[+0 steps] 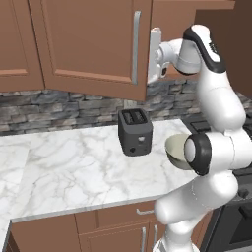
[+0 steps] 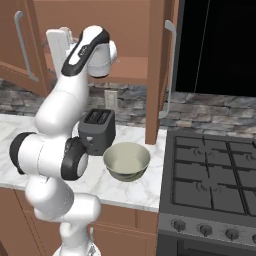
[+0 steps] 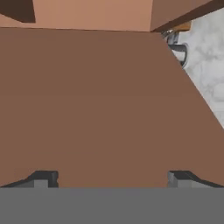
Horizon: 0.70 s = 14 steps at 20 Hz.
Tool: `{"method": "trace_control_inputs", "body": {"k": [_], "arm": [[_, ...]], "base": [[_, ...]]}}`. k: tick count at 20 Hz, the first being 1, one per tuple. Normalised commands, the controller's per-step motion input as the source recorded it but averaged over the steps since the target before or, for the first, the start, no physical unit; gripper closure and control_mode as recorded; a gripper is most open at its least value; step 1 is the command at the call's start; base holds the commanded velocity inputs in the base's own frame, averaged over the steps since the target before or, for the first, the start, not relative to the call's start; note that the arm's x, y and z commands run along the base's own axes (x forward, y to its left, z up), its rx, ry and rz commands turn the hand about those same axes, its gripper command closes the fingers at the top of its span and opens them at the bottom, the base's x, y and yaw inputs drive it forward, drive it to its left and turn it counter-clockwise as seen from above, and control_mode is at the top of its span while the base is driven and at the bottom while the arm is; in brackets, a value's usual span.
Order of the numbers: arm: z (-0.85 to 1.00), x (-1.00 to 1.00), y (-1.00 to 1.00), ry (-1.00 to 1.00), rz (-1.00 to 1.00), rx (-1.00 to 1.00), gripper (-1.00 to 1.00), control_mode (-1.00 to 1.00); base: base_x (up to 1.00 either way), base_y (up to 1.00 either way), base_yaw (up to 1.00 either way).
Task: Open the cabinet and setup a tea strainer by placing it in the bowl upright.
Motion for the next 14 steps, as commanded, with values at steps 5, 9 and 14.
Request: {"method": "trace_control_inputs", "body": {"k": [5, 9, 14], "arm": [[0.03, -0.59, 0.57, 0.00, 0.03, -0.08, -1.00, -1.00], [0.09, -0.87, 0.69, 0.00, 0.09, -0.07, -1.00, -1.00], [0.13, -0.98, 0.77, 0.00, 0.12, -0.06, -1.00, -1.00]], "base": [[0.00, 0.00, 0.00], [0.00, 0.00, 0.00], [0.00, 0.00, 0.00]]}}
